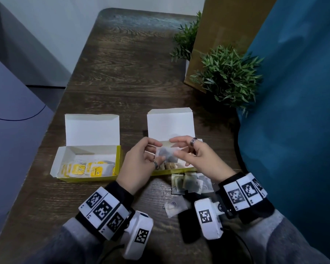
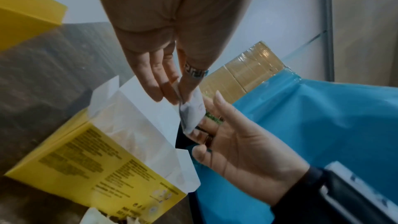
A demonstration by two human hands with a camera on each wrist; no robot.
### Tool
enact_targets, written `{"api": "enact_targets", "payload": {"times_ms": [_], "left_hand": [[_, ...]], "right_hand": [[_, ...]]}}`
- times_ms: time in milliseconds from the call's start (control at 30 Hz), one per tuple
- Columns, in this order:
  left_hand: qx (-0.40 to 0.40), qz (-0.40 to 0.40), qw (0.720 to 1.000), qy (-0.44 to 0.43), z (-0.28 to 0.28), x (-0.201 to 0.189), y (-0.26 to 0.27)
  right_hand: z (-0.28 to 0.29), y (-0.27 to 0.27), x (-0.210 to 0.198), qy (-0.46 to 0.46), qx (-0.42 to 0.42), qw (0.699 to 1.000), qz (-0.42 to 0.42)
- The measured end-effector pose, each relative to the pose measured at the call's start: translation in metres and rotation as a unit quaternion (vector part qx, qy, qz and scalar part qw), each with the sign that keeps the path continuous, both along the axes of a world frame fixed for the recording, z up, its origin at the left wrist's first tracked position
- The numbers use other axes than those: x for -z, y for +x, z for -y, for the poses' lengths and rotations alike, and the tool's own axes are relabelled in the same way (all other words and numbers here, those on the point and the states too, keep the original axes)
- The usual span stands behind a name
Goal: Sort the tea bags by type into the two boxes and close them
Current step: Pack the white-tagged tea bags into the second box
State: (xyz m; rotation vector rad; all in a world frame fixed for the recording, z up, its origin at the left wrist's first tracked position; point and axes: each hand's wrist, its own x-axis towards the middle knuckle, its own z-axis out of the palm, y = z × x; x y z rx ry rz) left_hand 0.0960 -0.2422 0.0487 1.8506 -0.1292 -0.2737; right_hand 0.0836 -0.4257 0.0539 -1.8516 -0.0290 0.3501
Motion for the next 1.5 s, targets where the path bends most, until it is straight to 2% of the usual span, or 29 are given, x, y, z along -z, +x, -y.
{"api": "enact_targets", "payload": {"times_ms": [133,267,433,567,667,900,967,1100,1133,1233,1333,1500], "left_hand": [[0.013,0.051,0.999,0.014,0.012,-0.008,-0.002],[0.011,0.06,0.998,0.009,0.013,-0.007,-0.002],[-0.033,0.129,0.976,0.17,-0.001,0.011,-0.004],[-0.002,0.06,0.966,0.251,-0.007,0.025,-0.005],[0.039,0.008,0.967,0.253,-0.008,0.029,-0.004],[0.079,0.001,0.958,0.277,-0.008,0.032,-0.002],[0.082,0.0,0.957,0.278,-0.008,0.033,-0.002],[0.083,0.001,0.957,0.277,-0.008,0.034,0.001],[0.082,0.003,0.957,0.277,-0.008,0.034,0.001],[0.081,0.003,0.958,0.274,-0.007,0.035,0.002],[0.084,0.003,0.958,0.273,-0.008,0.036,0.002],[0.082,0.005,0.959,0.271,-0.007,0.036,0.002]], "right_hand": [[-0.002,-0.002,-0.008,-0.157,-0.016,0.982,0.108],[0.007,0.001,-0.007,-0.227,0.024,0.966,0.121],[0.016,0.003,-0.006,-0.246,0.056,0.964,0.085],[0.011,0.009,0.001,-0.264,0.038,0.964,0.015],[0.011,0.013,0.006,-0.249,0.032,0.968,-0.006],[0.013,0.02,0.007,-0.295,-0.028,0.955,0.02],[0.01,0.023,0.008,-0.339,-0.072,0.937,0.047],[0.001,0.023,0.012,-0.491,-0.145,0.852,0.113],[0.0,0.023,0.015,-0.501,-0.152,0.843,0.123],[-0.001,0.024,0.015,-0.464,-0.122,0.872,0.099],[-0.001,0.028,0.014,-0.479,-0.124,0.865,0.079],[-0.007,0.033,0.019,-0.47,-0.082,0.879,-0.008]]}}
